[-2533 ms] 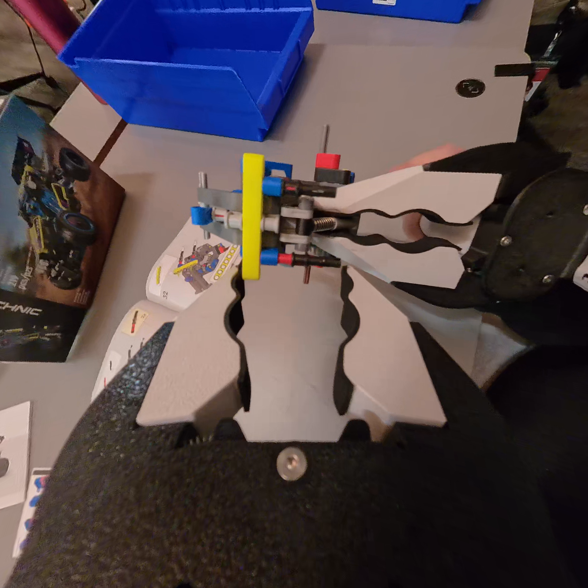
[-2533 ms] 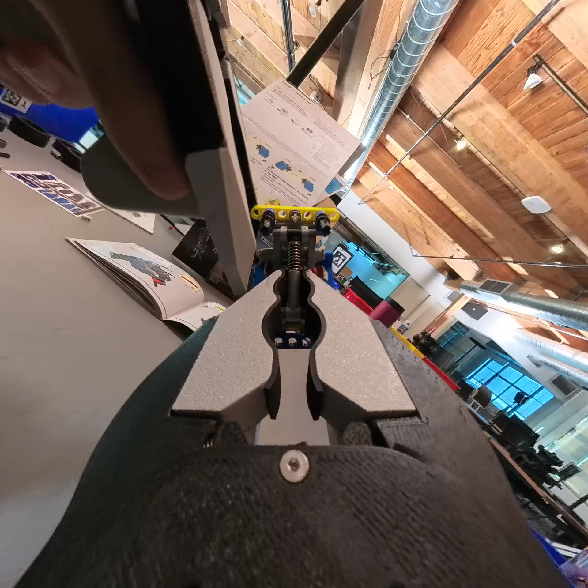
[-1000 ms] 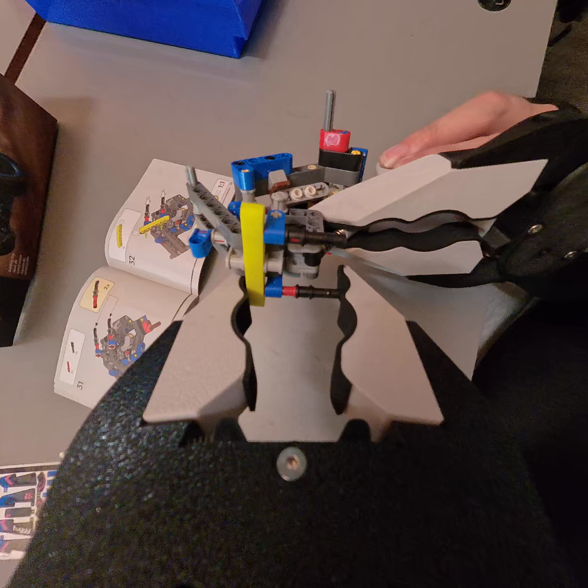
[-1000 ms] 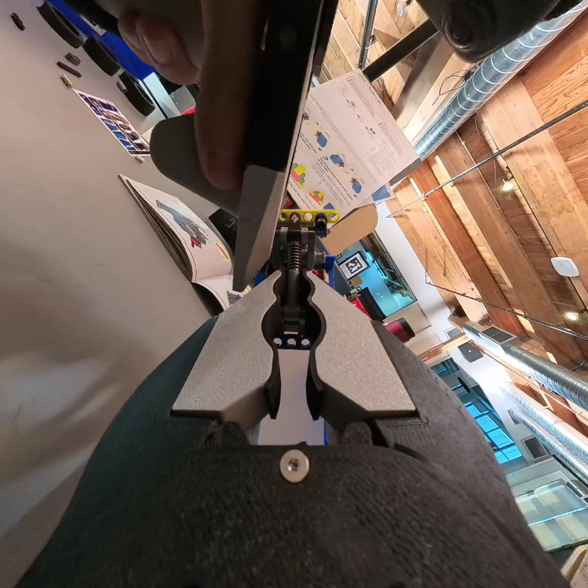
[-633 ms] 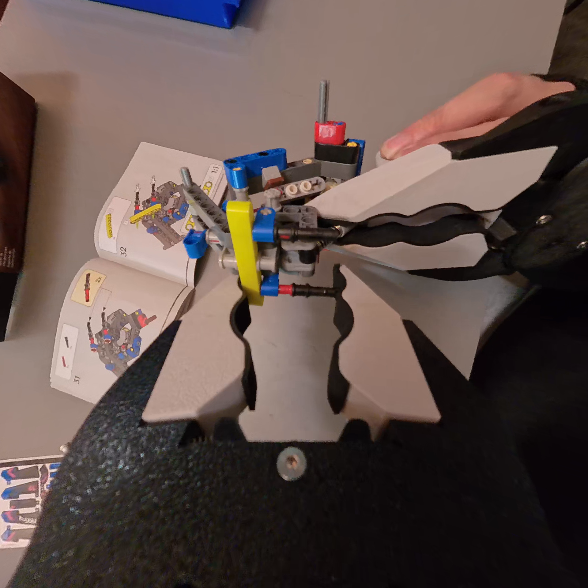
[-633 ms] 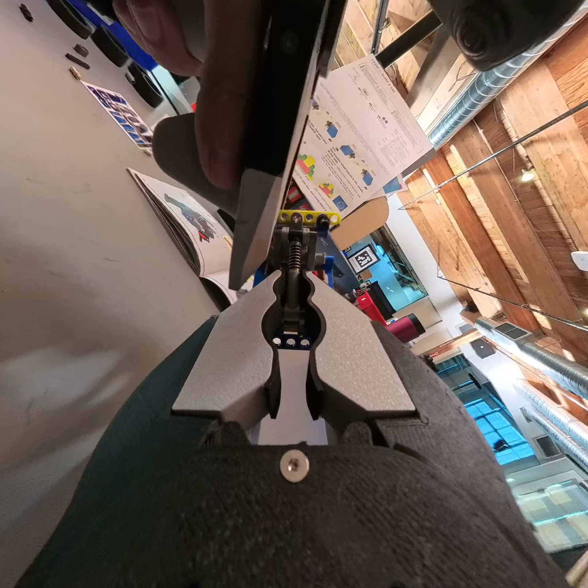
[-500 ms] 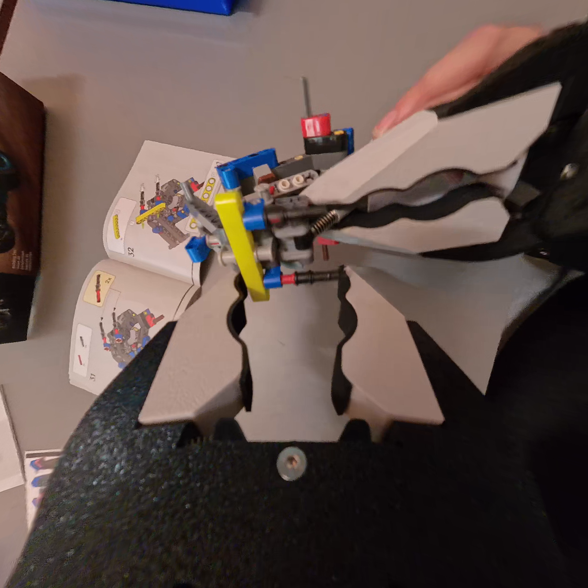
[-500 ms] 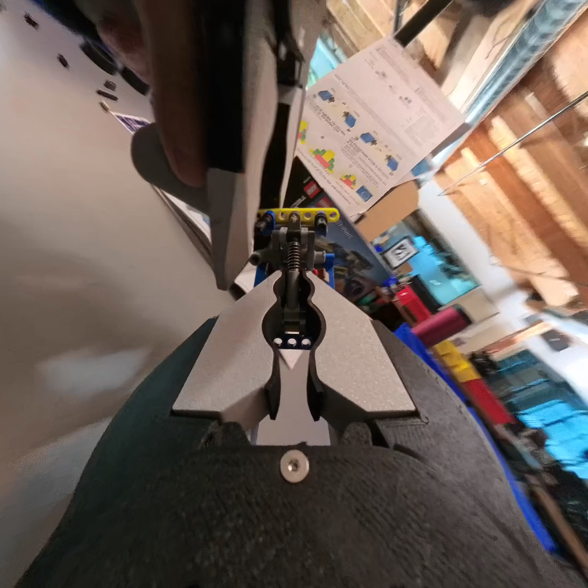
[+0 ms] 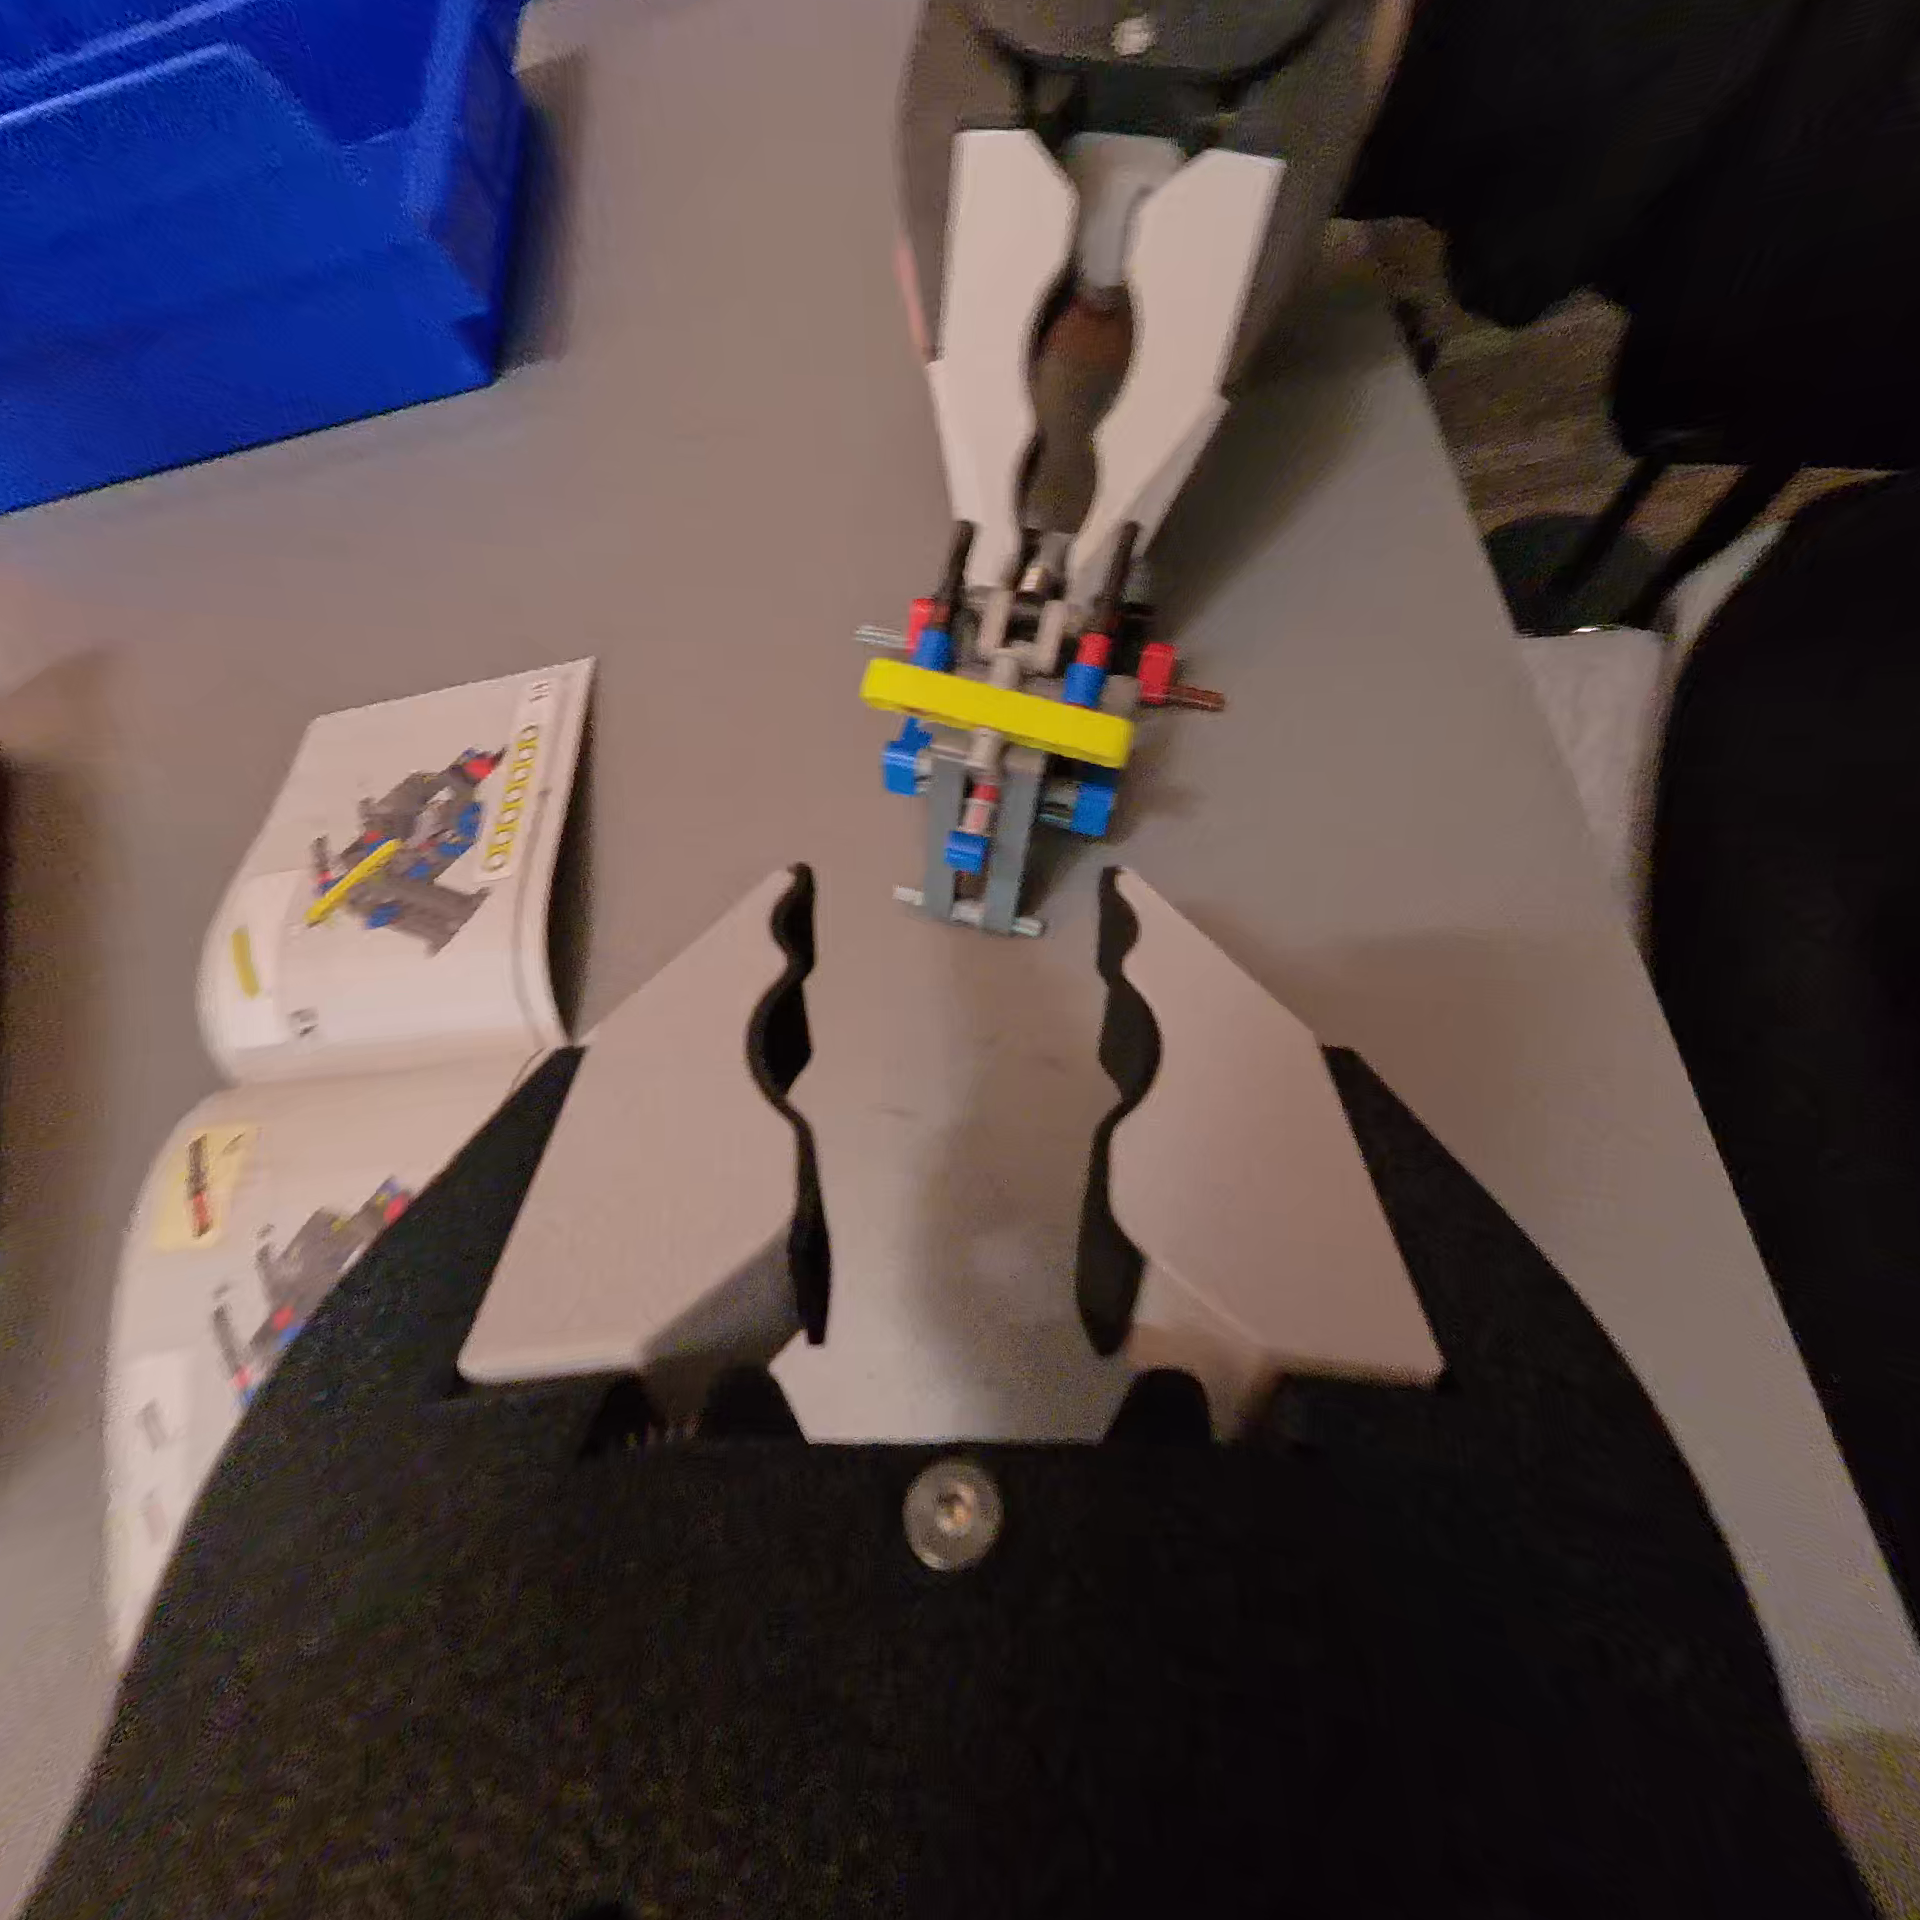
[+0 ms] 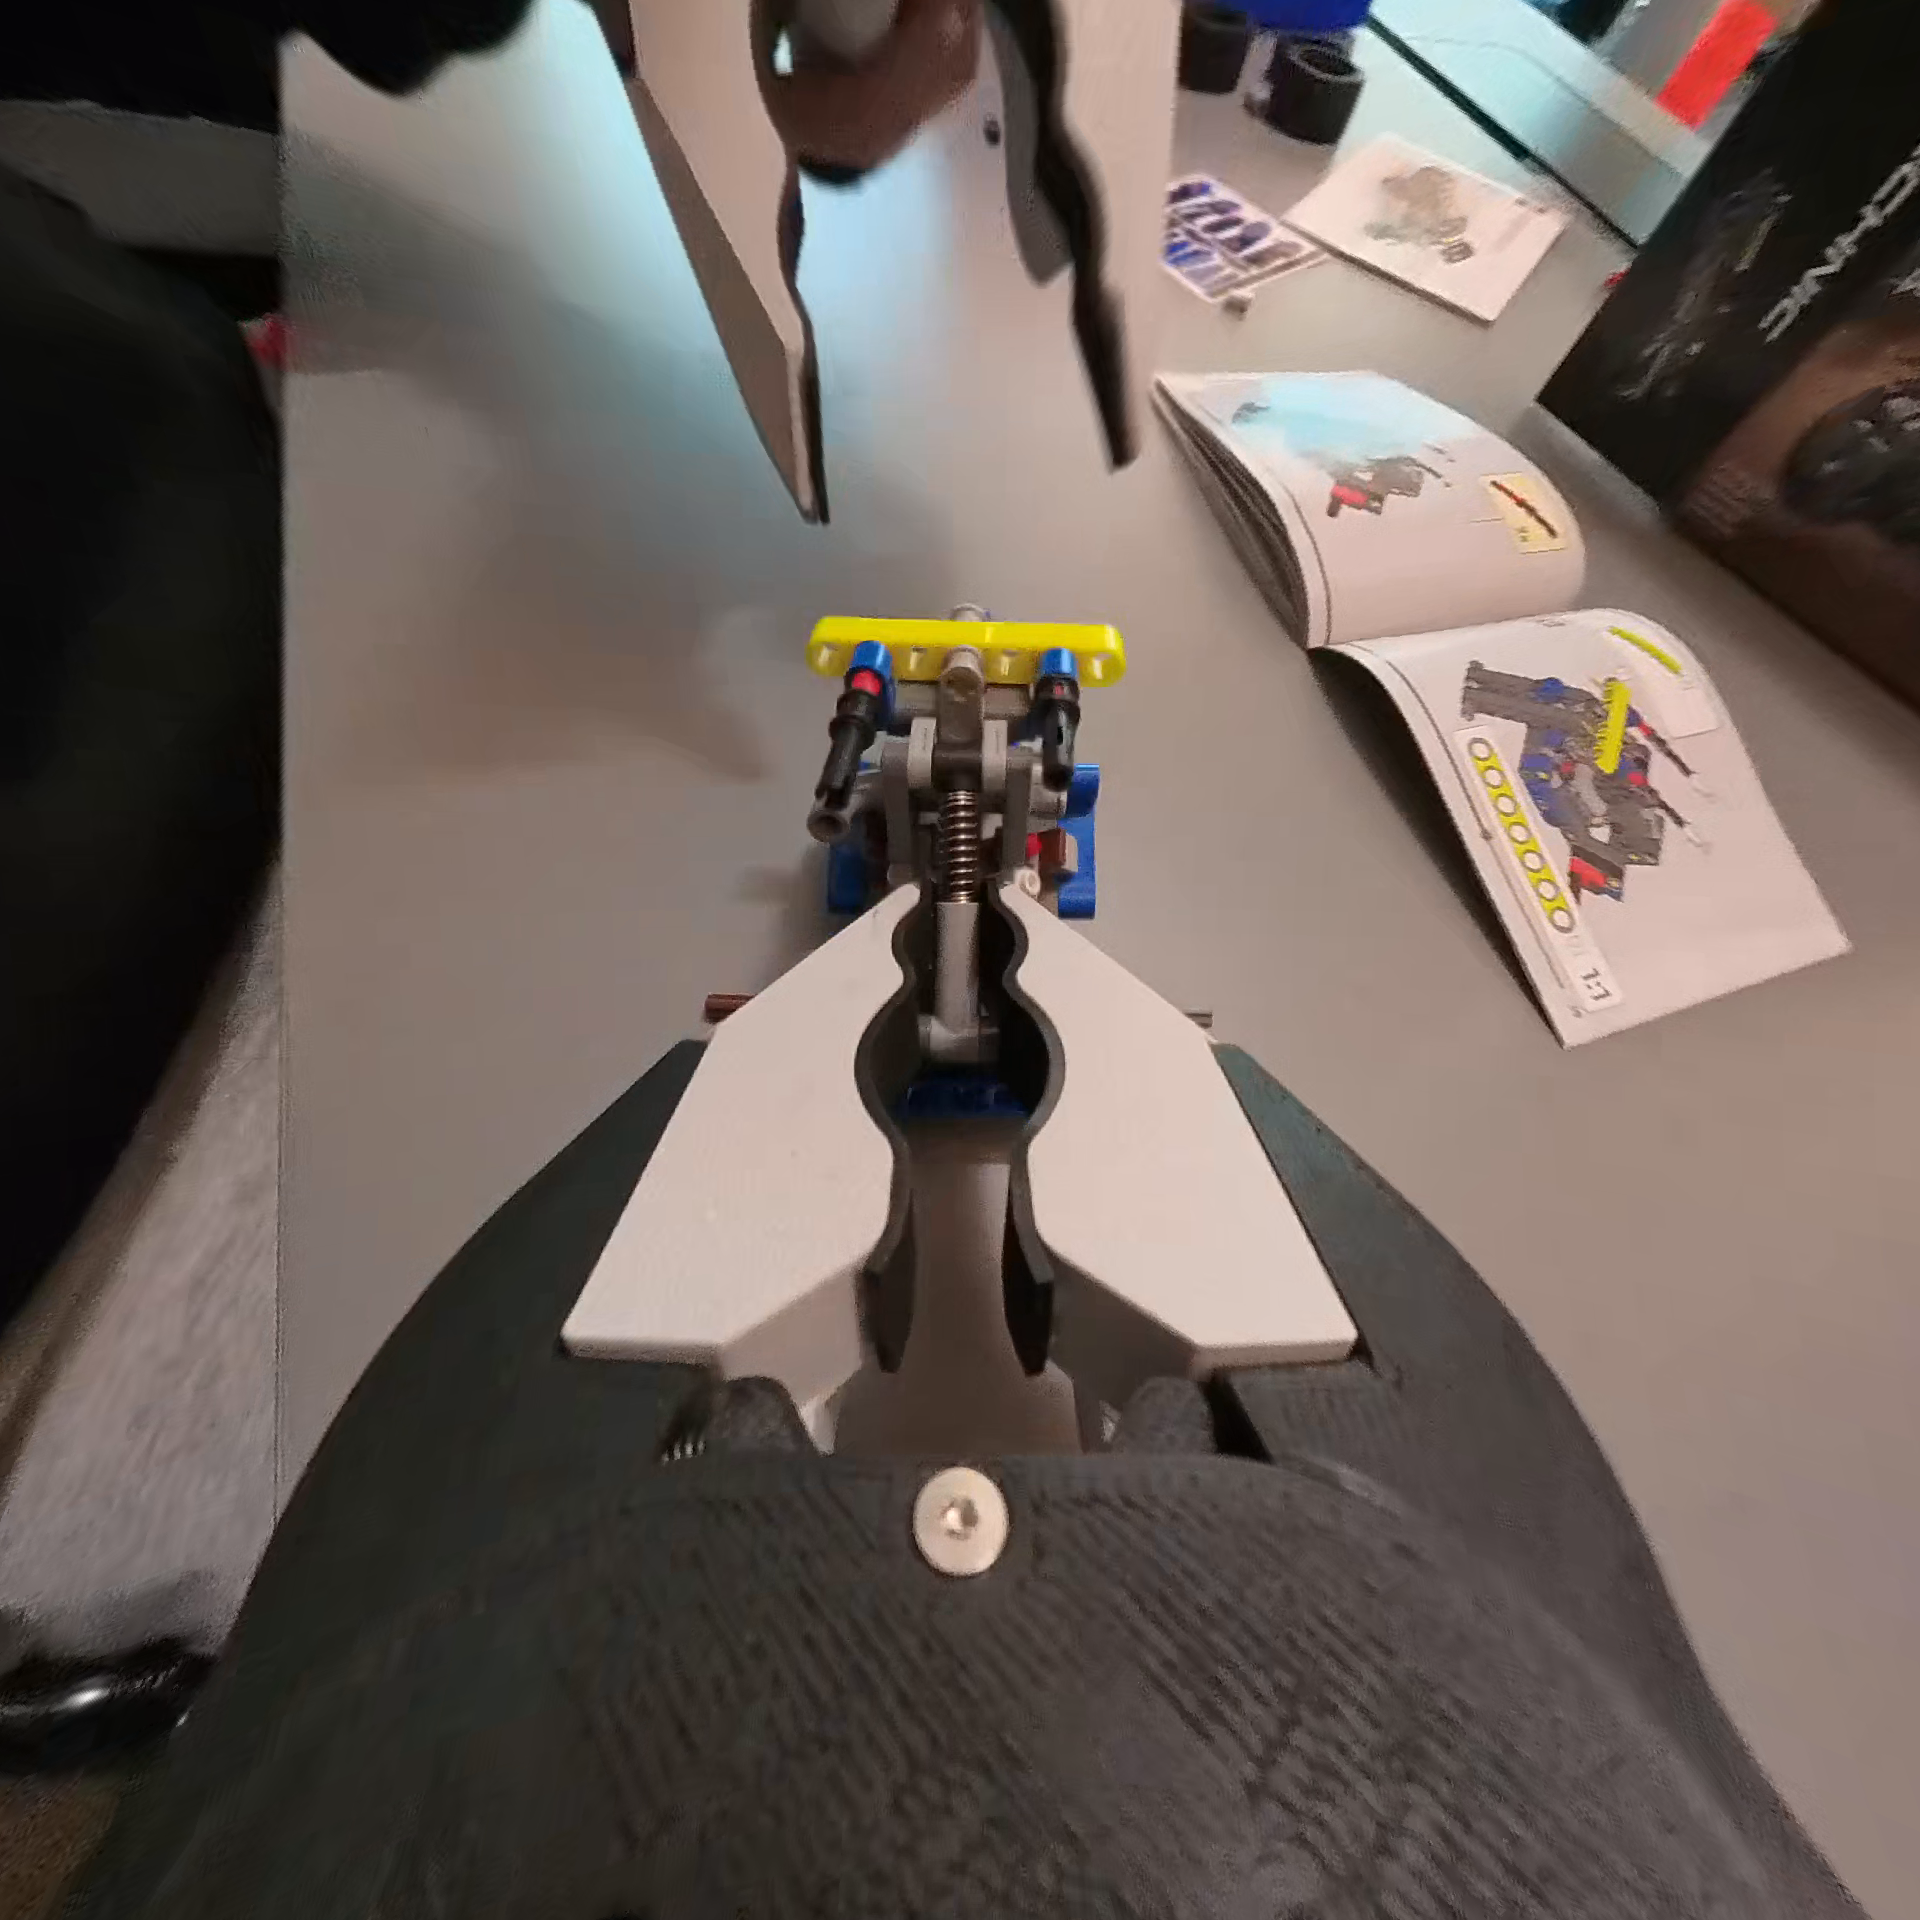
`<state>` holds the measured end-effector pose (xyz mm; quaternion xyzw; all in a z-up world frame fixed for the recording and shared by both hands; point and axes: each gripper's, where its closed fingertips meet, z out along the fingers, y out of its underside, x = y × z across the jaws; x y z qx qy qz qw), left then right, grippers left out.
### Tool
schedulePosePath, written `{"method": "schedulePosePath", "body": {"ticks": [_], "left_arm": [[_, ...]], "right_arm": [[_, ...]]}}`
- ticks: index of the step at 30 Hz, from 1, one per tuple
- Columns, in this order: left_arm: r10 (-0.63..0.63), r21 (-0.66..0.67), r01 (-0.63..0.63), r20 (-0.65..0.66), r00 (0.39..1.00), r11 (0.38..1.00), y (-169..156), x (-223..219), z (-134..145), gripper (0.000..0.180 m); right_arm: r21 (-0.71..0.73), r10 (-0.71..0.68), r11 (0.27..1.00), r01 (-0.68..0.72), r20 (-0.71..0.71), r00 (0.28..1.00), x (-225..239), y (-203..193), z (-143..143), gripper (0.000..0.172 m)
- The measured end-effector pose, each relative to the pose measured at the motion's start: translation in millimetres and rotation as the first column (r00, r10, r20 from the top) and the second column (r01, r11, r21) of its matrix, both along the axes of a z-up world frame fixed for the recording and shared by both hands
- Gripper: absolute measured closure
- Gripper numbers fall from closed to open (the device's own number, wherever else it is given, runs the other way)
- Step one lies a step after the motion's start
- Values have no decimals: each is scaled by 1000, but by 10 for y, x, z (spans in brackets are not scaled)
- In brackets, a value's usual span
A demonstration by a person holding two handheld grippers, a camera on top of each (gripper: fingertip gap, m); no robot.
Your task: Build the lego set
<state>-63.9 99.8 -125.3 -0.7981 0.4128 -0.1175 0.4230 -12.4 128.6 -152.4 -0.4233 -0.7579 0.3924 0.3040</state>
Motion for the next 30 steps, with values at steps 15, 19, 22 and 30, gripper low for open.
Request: {"method": "schedulePosePath", "body": {"ticks": [15, 19, 22, 30], "left_arm": [[-239, -72, 246, 93, 967, 967, 130, 199, -349, 135], [-311, -50, 316, 89, 946, 948, 149, 395, -368, 137], [-293, -40, 296, 67, 954, 954, 179, 493, -392, 150], [-135, -135, 146, 87, 987, 980, 57, 658, -433, 157]], "right_arm": [[-44, -467, 881, 471, 86, 880, 446, 213, 258, 94], [-63, -712, 700, 711, 21, 702, 596, 127, 375, 92], [-96, -779, 626, 774, -135, 613, 370, -75, 436, 102], [82, -795, 542, 837, -274, 541, 325, 20, 371, 122]]}}
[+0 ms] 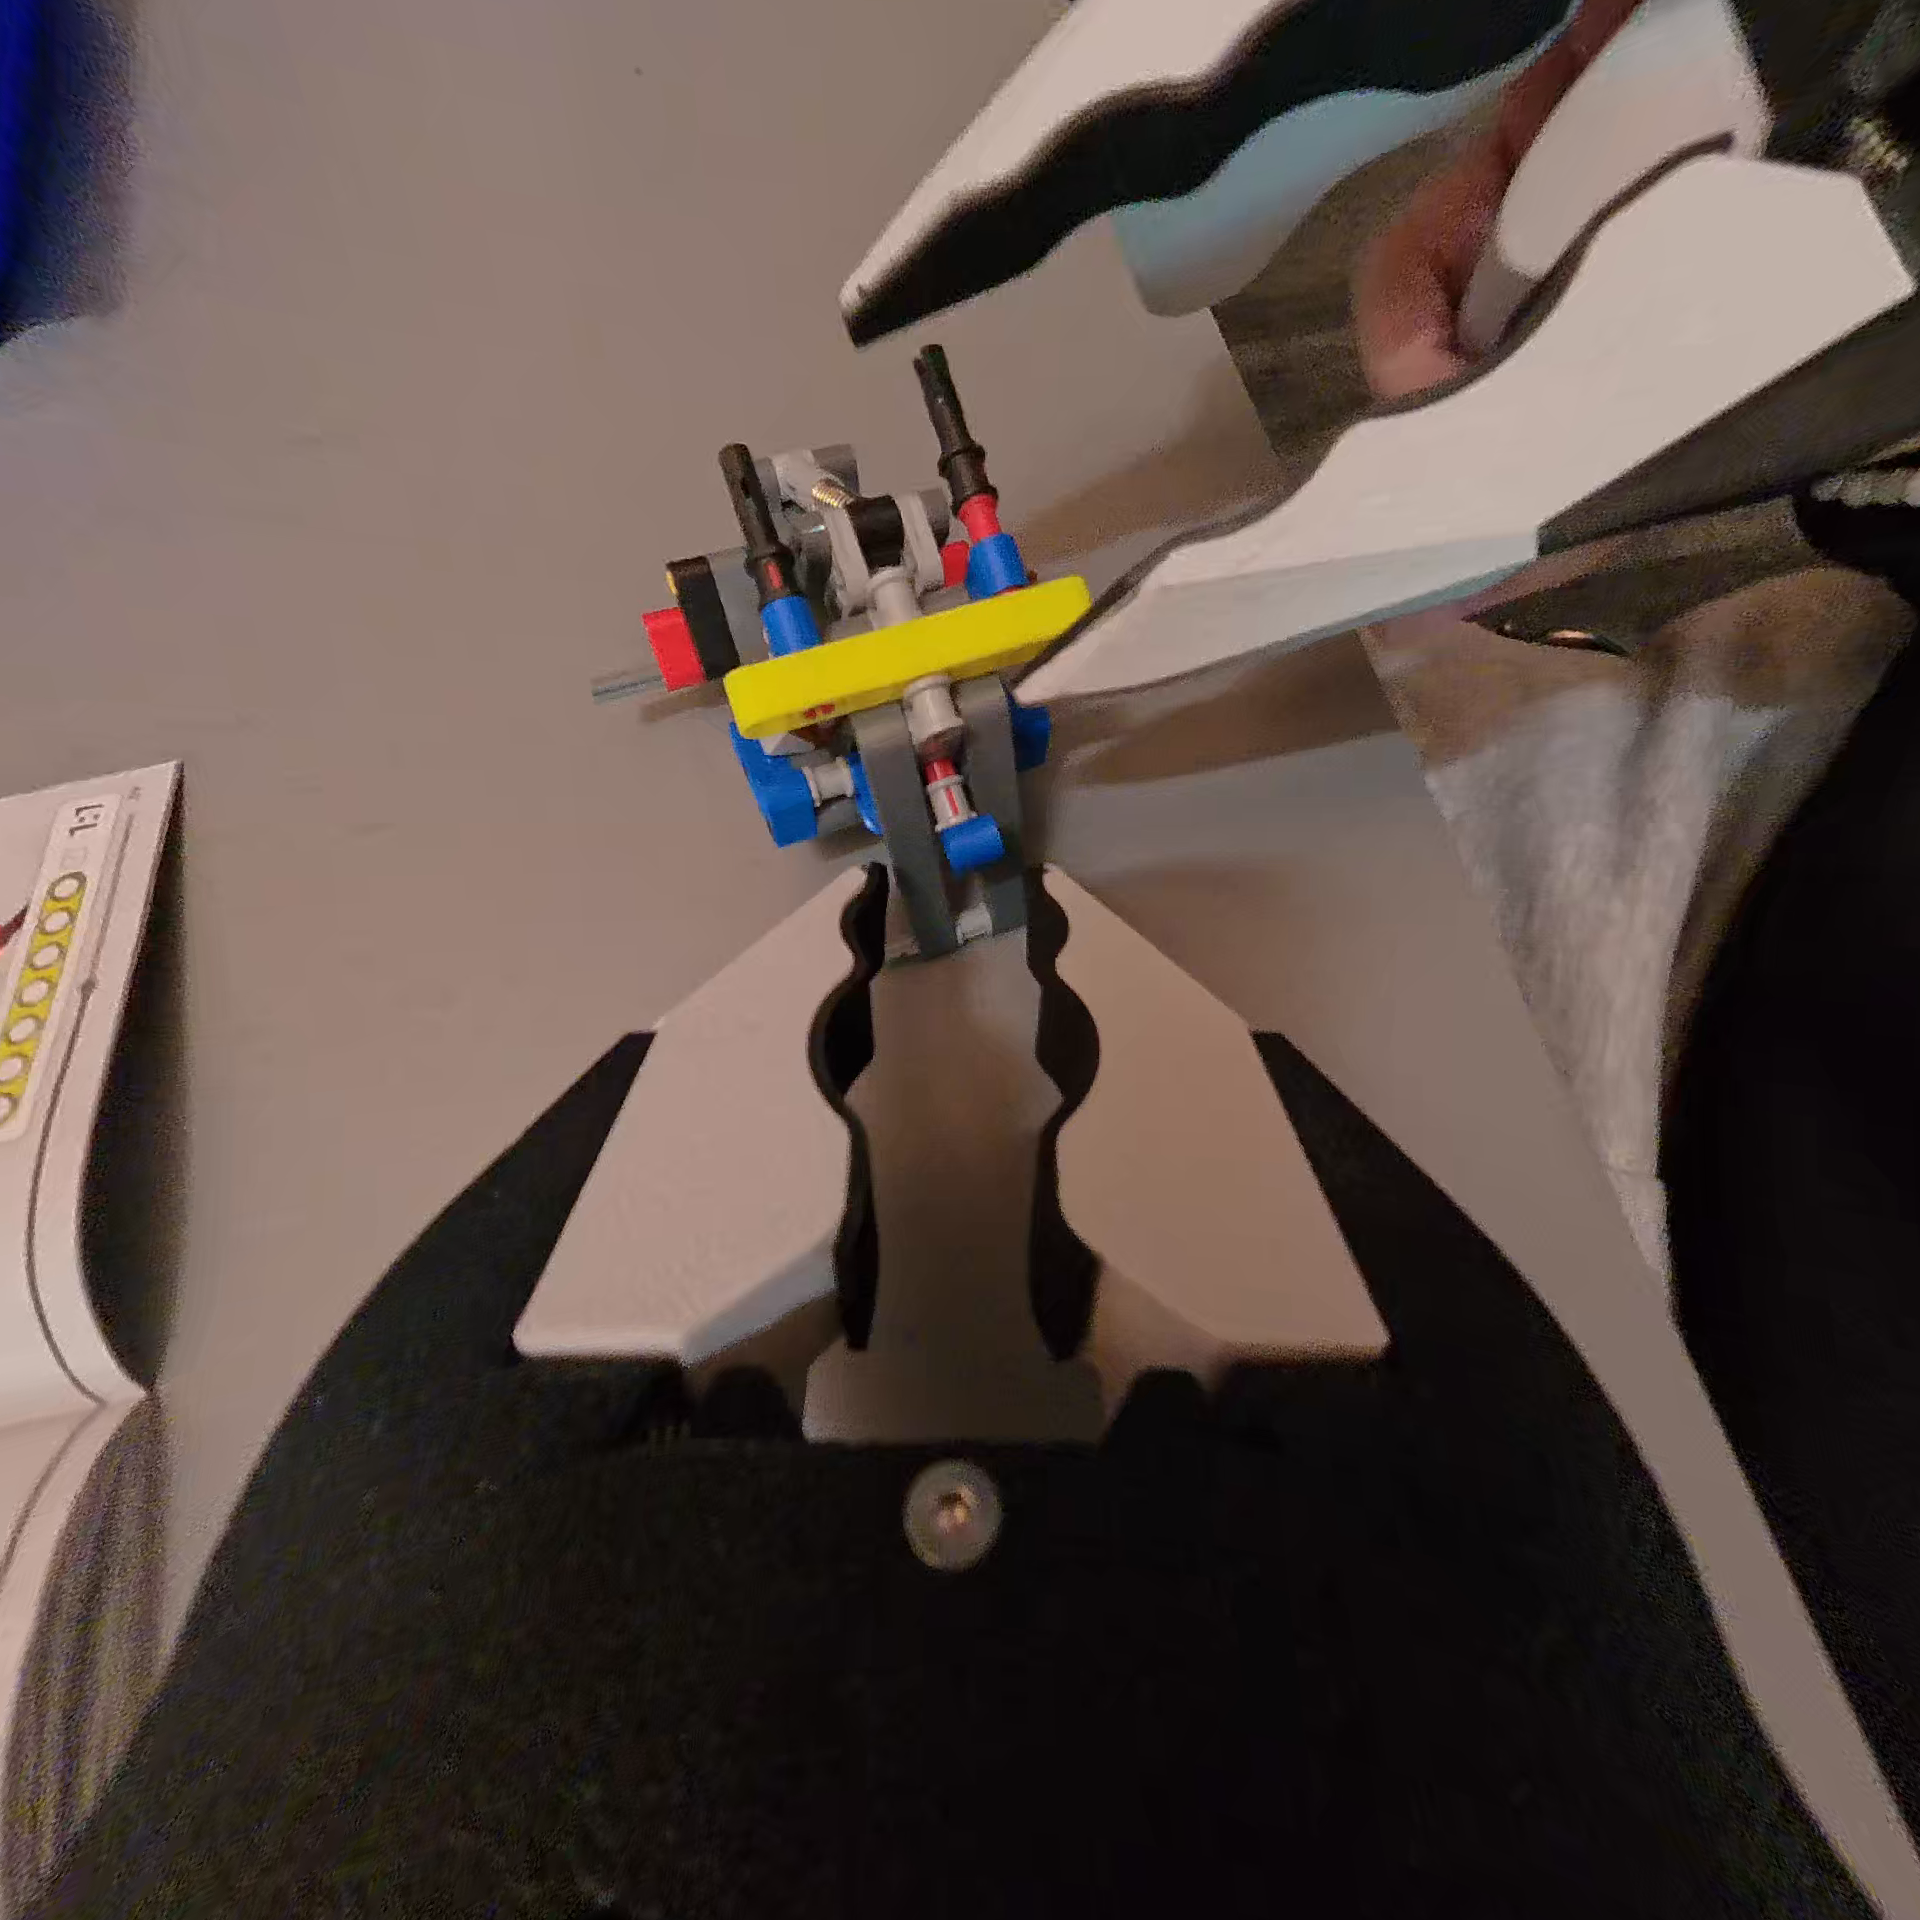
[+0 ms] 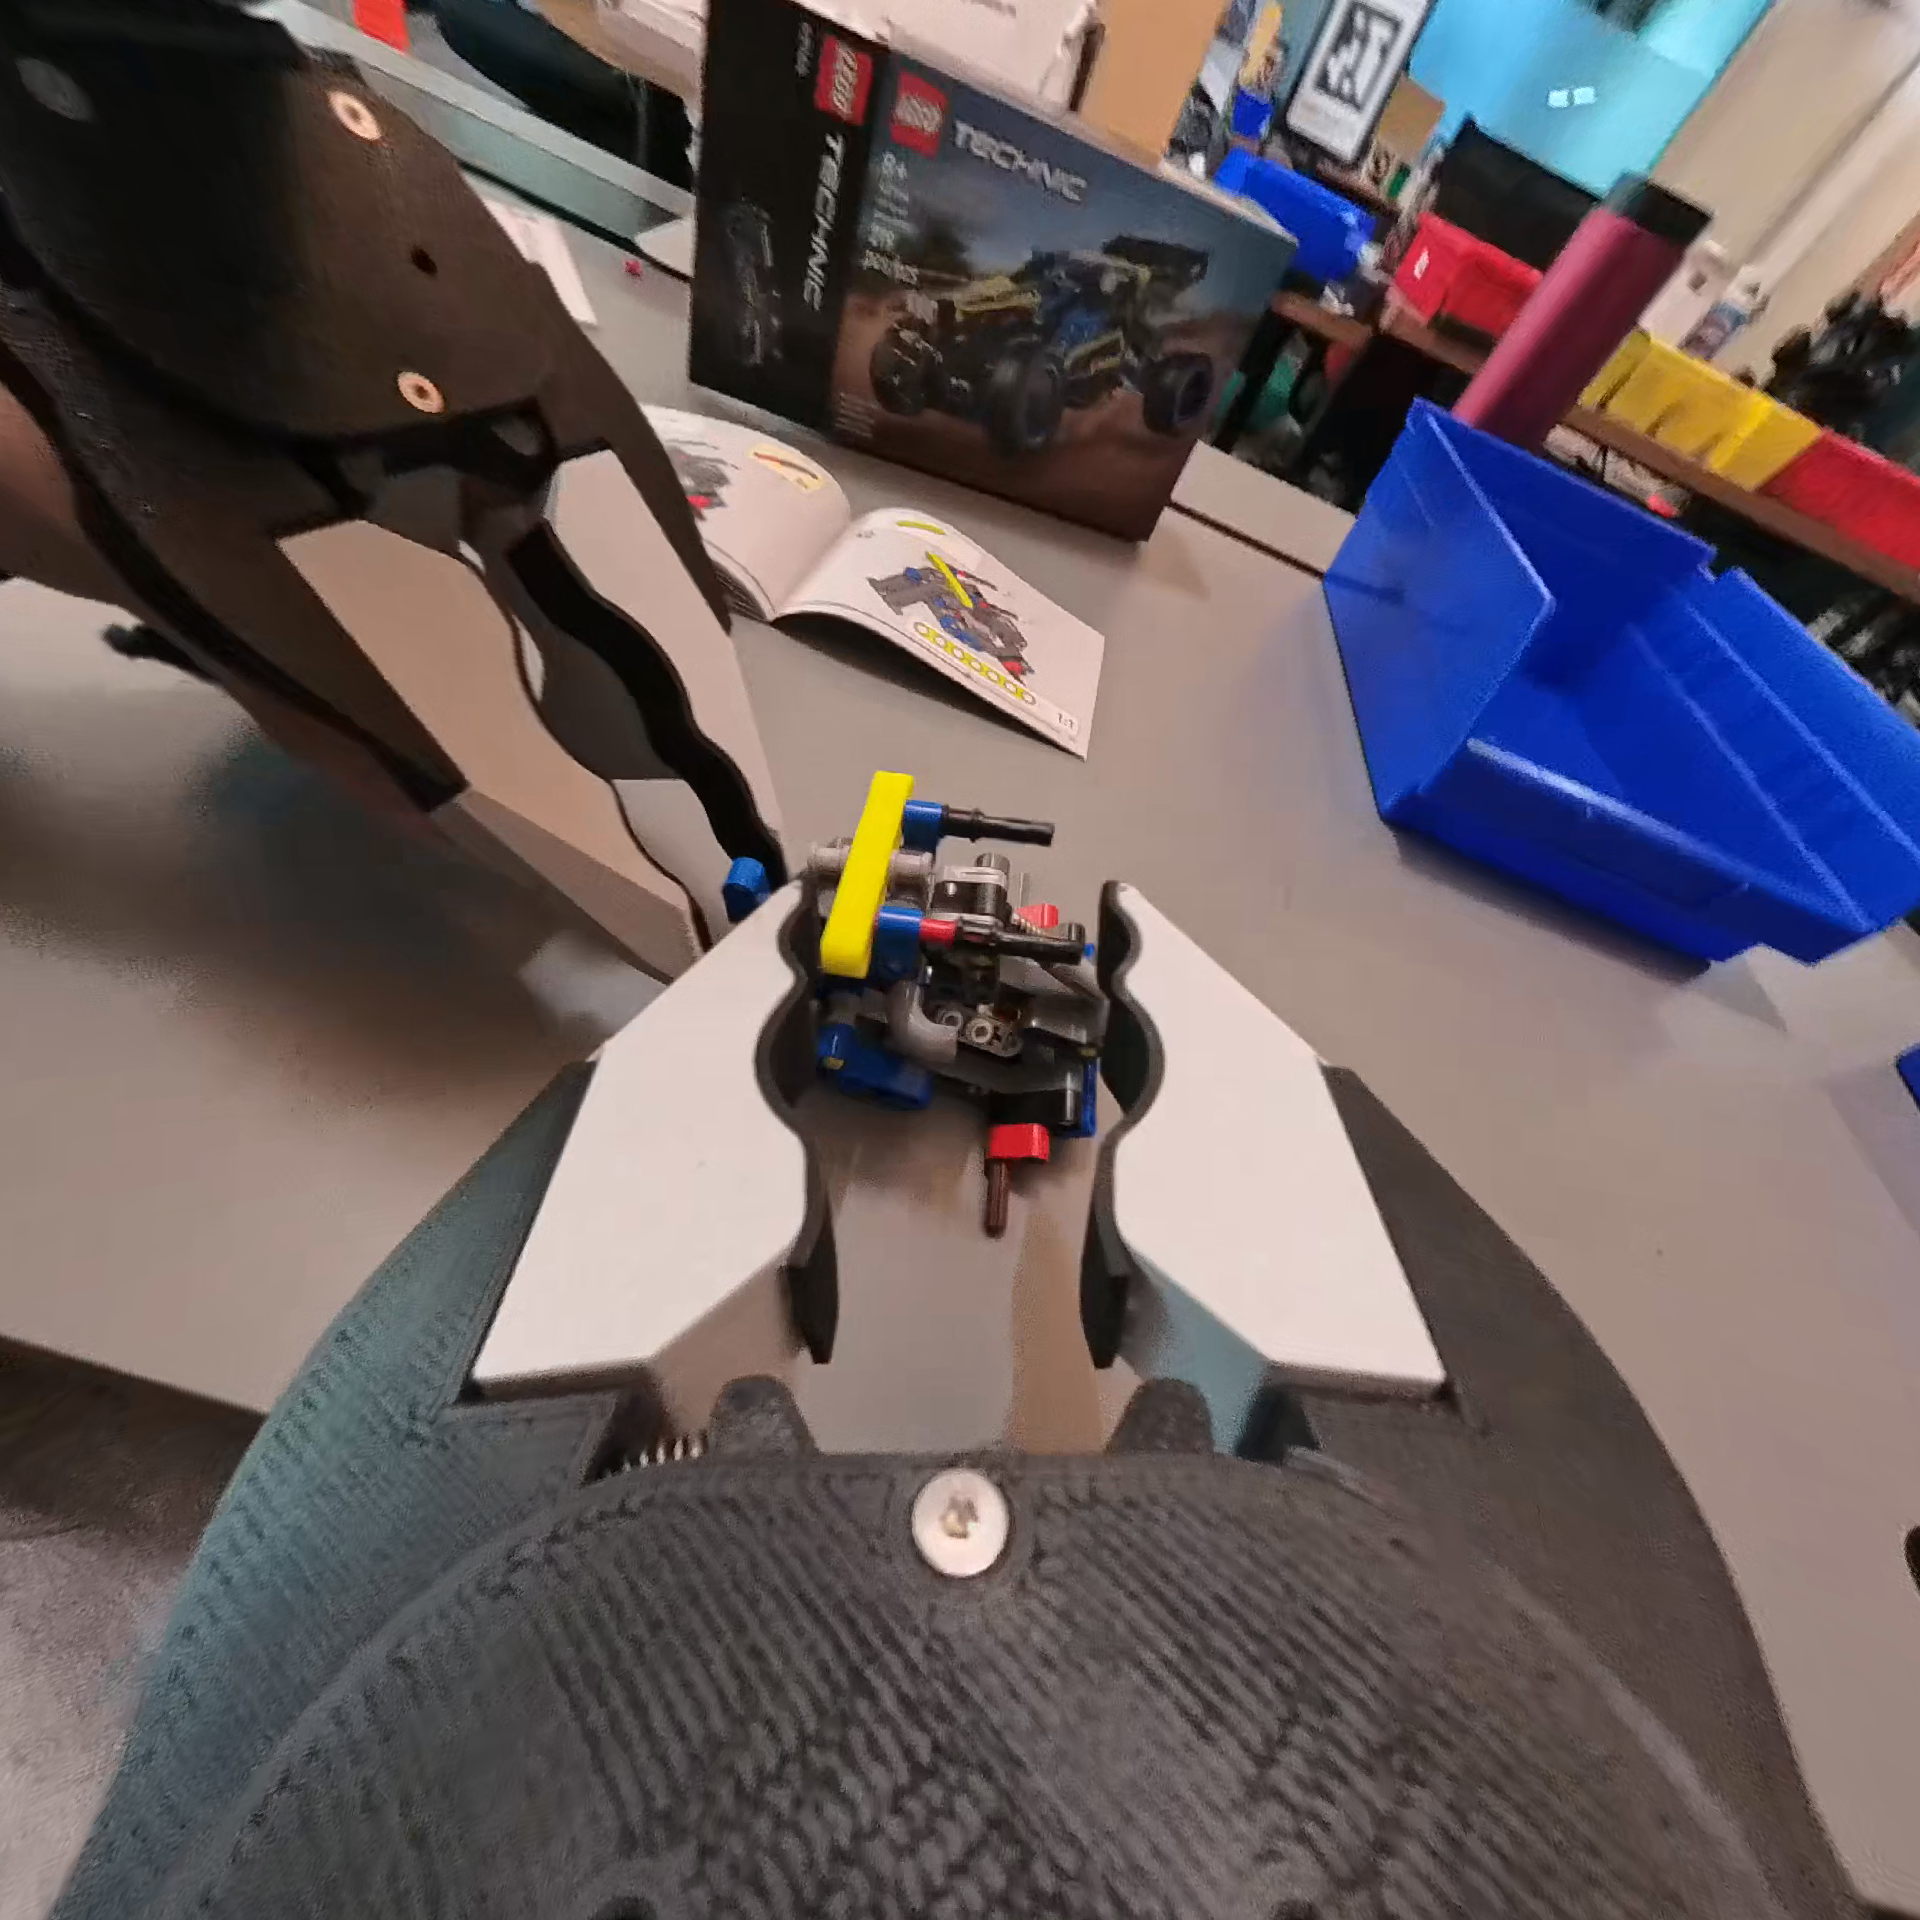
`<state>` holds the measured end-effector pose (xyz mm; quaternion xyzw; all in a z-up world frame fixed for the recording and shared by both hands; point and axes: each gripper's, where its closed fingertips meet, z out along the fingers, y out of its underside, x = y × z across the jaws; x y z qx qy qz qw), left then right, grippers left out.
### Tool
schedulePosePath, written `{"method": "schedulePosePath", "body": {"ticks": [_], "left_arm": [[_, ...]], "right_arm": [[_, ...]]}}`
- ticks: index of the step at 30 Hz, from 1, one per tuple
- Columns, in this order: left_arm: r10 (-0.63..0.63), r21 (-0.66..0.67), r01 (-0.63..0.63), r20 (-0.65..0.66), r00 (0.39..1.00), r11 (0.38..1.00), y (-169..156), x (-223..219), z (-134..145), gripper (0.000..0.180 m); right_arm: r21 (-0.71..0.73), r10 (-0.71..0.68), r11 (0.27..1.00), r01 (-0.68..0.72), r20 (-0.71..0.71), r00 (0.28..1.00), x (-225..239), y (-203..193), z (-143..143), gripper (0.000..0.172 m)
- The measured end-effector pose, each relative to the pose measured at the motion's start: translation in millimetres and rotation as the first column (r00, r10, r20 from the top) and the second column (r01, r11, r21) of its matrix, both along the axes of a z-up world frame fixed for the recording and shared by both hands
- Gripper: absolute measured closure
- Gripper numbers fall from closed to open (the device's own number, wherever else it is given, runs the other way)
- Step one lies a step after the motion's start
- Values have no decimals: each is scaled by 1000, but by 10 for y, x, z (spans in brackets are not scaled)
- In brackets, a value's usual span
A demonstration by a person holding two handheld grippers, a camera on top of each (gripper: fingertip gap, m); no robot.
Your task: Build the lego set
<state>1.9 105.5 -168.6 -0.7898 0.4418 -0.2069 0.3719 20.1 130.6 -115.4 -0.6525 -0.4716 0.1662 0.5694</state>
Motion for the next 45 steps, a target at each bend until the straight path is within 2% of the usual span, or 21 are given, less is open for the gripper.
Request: {"method": "schedulePosePath", "body": {"ticks": [2, 3, 5, 8, 10, 13, 17, 19, 21, 23, 25, 28, 33, 38, 41, 45], "left_arm": [[15, 1, -15, 19, 1000, 1000, -18, 50, 11, 156], [11, 12, -11, 24, 1000, 1000, -21, 76, 19, 156], [2, 36, -2, 24, 1000, 999, -26, 118, 33, 156], [-23, 52, 23, 3, 1000, 998, -82, 178, 33, 156], [-44, 84, 46, -22, 999, 995, -106, 203, 27, 156], [-74, 95, 85, -111, 991, 992, -125, 142, -46, 156], [-108, 198, 167, -279, 954, 966, -55, -151, 57, 159], [-181, 220, 233, -234, 955, 947, -60, -170, 225, 158], [-203, 289, 240, -152, 967, 927, 44, -166, 447, 146], [-251, 320, 273, -107, 962, 907, 134, -165, 541, 134], [-270, 342, 289, -103, 957, 894, 257, -179, 539, 127], [-335, 342, 351, -109, 936, 871, 334, -135, 451, 127], [-431, 392, 450, -139, 891, 802, 310, 17, 403, 122], [-465, 406, 487, -158, 871, 773, 306, 66, 384, 131], [-493, 393, 509, -149, 857, 766, 249, 84, 345, 145], [-523, 399, 509, -82, 849, 763, 158, 118, 386, 146]], "right_arm": [[11, 79, 997, -79, 23, 997, -20, -76, -59, 128], [9, 75, 997, -76, 27, 997, 8, -63, -87, 128], [2, 92, 996, -92, -13, 996, 48, -64, -83, 122], [-54, 116, 991, -120, -68, 991, 119, -65, -96, 104], [-63, 163, 984, -167, -64, 985, 152, -85, -111, 102], [-60, 242, 968, -245, -48, 969, 227, -103, -97, 99], [-37, 211, 976, -214, -57, 976, 379, 26, -24, 102], [-46, 231, 971, -235, -80, 970, 329, -12, -17, 98], [-69, 230, 969, -237, -91, 969, 262, -48, -41, 93], [-72, 233, 968, -241, -98, 967, 189, -81, -60, 94], [-59, 211, 975, -215, -58, 976, 152, -55, -123, 95], [-33, 210, 977, -213, -59, 976, 93, -72, -100, 101], [3, 199, 980, -199, -55, 978, 82, -67, -67, 117], [7, 191, 981, -191, -75, 979, 98, -34, -53, 123], [19, 174, 985, -173, -83, 981, 108, -8, -53, 122], [8, 183, 983, -183, -94, 979, 123, 8, -61, 123]]}}
